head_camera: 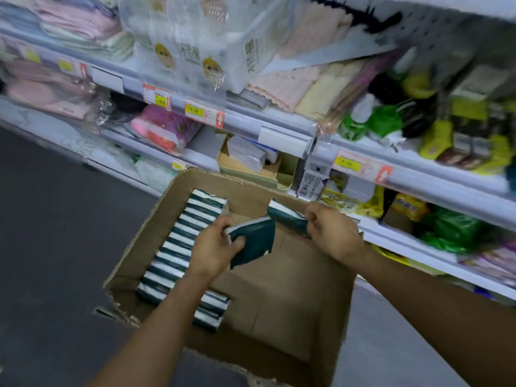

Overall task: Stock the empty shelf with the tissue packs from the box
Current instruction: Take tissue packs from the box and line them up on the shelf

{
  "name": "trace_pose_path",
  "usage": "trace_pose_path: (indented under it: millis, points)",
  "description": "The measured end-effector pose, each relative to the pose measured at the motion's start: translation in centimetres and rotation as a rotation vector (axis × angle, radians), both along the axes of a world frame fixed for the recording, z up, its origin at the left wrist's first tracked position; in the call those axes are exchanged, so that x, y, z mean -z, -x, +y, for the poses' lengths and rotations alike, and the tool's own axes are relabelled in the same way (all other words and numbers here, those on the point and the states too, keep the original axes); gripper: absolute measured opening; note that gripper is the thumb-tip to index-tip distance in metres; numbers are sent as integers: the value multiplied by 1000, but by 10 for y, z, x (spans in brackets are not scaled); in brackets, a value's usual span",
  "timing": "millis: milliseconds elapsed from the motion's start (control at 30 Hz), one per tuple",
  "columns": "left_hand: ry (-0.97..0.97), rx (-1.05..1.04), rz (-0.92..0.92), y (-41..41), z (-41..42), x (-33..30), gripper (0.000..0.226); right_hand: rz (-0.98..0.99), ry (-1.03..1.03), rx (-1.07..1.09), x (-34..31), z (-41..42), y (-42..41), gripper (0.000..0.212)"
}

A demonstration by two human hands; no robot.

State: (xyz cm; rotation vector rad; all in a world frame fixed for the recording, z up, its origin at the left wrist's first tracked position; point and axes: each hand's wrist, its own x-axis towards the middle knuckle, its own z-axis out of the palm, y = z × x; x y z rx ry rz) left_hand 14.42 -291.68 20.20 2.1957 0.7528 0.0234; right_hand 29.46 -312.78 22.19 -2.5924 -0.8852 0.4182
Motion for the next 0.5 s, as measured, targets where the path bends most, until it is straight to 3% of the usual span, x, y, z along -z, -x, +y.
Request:
trace_pose_path:
  millis: [167, 500]
  points:
    - [215, -174, -249, 3, -80, -76, 13, -10, -172, 117, -60, -91, 6, 11]
    - [299, -17, -452, -16, -272, -201, 14, -96, -437, 281, -201, -316, 28, 12]
